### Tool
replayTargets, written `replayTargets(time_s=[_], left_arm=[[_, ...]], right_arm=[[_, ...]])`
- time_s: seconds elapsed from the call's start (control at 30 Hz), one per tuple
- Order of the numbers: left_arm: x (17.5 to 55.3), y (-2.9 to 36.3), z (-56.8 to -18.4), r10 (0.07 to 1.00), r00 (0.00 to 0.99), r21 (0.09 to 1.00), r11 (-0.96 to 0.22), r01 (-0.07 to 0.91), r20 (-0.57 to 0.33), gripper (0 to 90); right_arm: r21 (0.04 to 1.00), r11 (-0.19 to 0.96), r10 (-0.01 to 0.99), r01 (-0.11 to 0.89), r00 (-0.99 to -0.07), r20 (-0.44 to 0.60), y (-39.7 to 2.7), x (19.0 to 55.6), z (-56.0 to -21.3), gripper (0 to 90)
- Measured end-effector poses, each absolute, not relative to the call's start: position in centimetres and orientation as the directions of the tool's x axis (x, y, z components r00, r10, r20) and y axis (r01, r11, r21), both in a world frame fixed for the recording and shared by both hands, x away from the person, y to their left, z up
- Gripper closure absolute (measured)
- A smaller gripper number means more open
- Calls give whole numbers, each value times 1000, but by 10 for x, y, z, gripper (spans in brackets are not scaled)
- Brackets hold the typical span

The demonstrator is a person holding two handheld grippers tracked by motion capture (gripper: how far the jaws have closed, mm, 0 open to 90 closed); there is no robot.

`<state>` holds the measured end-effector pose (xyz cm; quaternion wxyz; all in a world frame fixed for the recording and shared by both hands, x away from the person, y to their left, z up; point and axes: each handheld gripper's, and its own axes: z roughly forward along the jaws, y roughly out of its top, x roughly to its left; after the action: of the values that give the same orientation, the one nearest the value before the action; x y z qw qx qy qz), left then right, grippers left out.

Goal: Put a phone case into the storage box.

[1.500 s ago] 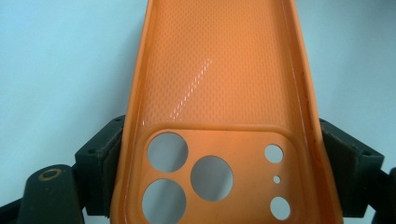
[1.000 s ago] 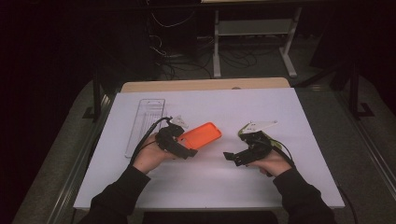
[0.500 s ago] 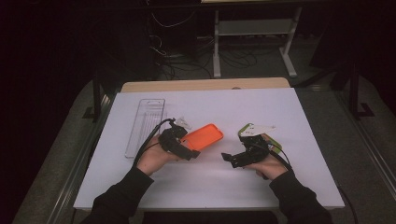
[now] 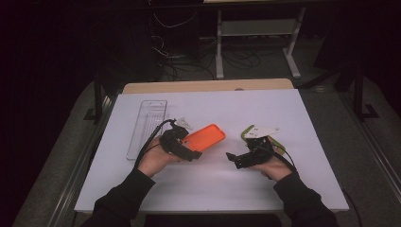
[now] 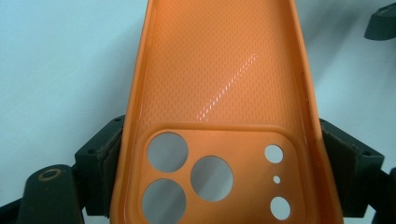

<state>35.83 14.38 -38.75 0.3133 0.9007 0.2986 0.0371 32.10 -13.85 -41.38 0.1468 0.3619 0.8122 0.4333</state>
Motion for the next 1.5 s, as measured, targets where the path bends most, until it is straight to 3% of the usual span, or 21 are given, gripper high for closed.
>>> replayTargets(time_s=[0.3,0.9,1.17,1.5], left_arm=[[357,144,-387,568,814,601,-610,516,-122,164],[359,146,-385,543,833,588,-641,493,-106,164],[358,145,-385,539,836,588,-644,489,-104,164],[359,146,-384,531,842,588,-653,477,-94,164]], right_arm=[[804,390,723,449,-690,35,-136,319,-414,5],[802,510,702,310,-690,-179,-128,313,-414,5],[777,594,665,210,-671,-327,-123,307,-415,5],[660,750,538,30,-608,-583,-114,300,-419,5]])
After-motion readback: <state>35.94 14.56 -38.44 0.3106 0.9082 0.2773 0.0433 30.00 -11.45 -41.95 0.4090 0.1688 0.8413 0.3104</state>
